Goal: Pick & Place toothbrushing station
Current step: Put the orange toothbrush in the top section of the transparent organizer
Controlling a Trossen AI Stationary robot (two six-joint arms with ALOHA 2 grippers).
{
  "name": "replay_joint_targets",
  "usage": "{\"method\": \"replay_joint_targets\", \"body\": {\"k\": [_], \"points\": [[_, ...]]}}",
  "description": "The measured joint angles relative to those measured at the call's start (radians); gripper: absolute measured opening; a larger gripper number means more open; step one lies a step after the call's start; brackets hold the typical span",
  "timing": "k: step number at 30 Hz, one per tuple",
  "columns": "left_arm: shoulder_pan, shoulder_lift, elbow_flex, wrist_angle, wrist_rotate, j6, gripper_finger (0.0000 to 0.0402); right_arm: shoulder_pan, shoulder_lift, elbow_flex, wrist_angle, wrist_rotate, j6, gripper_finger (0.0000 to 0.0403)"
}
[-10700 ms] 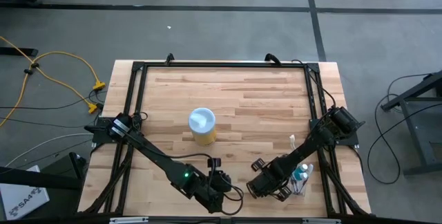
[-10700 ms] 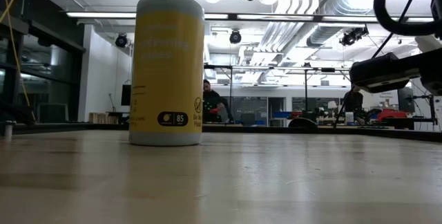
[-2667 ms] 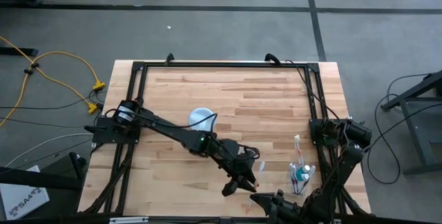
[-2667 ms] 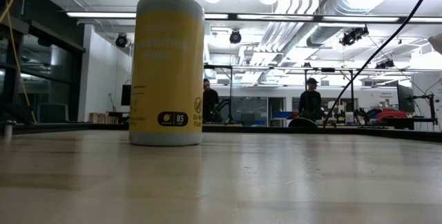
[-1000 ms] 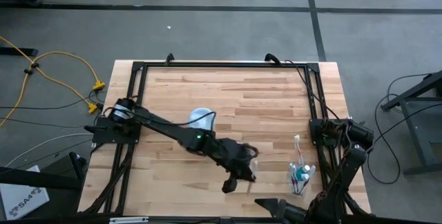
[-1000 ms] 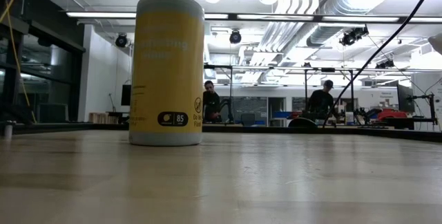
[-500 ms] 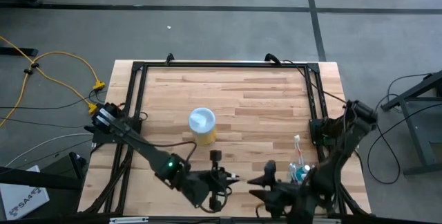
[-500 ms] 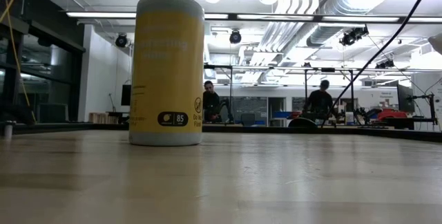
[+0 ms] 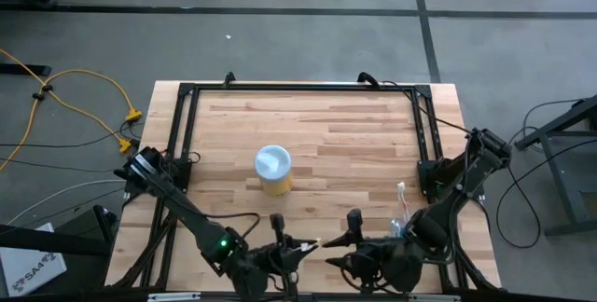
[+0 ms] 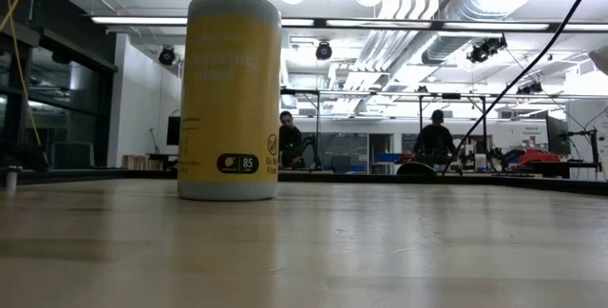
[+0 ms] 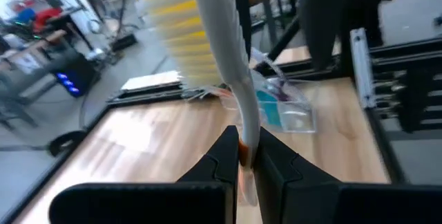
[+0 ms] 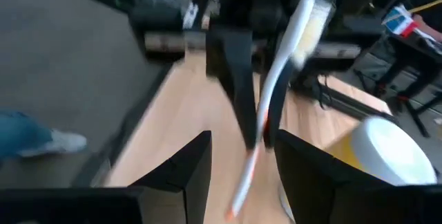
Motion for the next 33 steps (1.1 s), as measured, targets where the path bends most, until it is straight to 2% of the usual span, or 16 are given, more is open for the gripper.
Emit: {"method": "replay_joint_targets", "body": {"k": [10, 23, 33], "points": [[0.000, 0.044, 0.000, 0.144, -0.045, 0.130, 0.0014, -0.047, 0.000, 0.000, 0.088, -0.082, 0.003, 0.0149], [0.017, 0.047, 0.000, 0.196, -0.039, 0.222, 0.0014, -0.083, 0.000, 0.000, 0.132, -0.162, 0.000, 0.0147], [0.028, 0.047, 0.000, 0.200, -0.009, 0.229, 0.0014, -0.120, 0.001, 0.000, 0.139, -0.256, -0.002, 0.0092]]}}
